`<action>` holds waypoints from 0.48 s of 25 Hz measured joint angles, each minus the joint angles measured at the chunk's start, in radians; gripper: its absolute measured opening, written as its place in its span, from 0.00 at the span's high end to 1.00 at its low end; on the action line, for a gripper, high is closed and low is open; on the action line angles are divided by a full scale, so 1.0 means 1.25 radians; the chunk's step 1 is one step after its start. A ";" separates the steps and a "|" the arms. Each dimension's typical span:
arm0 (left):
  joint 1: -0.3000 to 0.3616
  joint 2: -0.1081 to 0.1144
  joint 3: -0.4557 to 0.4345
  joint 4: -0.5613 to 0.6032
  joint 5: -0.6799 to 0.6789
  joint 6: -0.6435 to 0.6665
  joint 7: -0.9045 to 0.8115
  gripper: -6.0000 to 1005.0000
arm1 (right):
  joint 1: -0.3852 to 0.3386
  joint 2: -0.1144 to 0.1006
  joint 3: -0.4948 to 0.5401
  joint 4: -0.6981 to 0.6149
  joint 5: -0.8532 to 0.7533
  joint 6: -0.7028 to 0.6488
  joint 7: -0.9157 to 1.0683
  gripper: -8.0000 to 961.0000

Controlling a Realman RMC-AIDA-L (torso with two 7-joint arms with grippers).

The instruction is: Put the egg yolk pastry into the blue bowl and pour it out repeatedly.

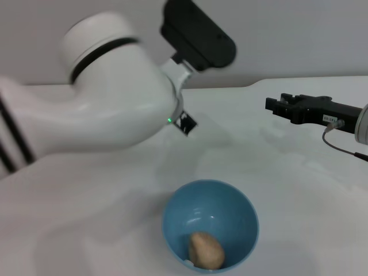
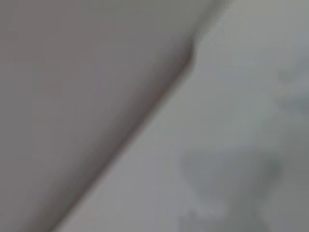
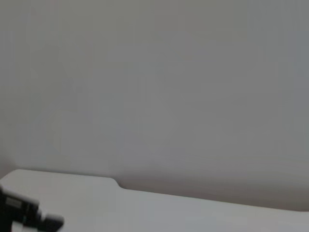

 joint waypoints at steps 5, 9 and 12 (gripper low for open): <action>0.164 0.000 -0.057 -0.050 0.128 -0.247 0.000 0.59 | -0.001 0.000 0.013 0.019 0.000 0.003 -0.003 0.55; 0.260 0.000 -0.098 -0.015 0.192 -0.473 -0.003 0.59 | -0.003 0.001 0.032 0.031 0.000 0.012 -0.004 0.55; 0.314 -0.002 -0.138 0.060 0.204 -0.655 -0.005 0.59 | -0.011 0.005 0.037 0.034 0.000 0.054 -0.013 0.55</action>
